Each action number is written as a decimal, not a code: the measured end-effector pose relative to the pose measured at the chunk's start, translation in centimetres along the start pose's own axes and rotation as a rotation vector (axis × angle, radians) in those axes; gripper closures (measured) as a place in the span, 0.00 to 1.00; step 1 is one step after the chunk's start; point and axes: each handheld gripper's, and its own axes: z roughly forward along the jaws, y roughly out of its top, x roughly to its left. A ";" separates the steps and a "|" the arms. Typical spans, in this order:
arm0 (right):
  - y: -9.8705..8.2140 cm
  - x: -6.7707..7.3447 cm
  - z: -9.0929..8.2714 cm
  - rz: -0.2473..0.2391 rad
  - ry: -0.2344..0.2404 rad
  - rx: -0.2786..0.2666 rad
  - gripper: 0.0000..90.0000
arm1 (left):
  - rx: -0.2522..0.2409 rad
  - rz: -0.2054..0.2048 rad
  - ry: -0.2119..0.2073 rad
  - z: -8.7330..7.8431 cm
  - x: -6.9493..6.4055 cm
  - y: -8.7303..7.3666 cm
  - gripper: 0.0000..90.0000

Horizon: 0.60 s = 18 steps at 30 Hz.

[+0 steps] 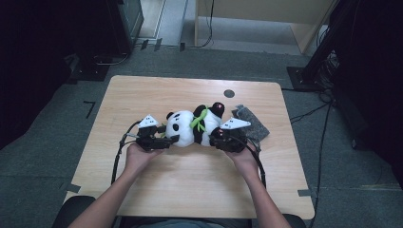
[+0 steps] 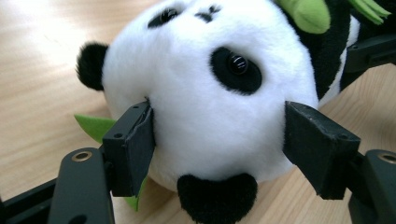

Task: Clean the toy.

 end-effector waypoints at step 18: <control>3.6 -2.7 -4.5 0.190 0.077 -0.069 0.66 | -0.027 0.103 -0.095 -2.3 -0.6 0.3 0.15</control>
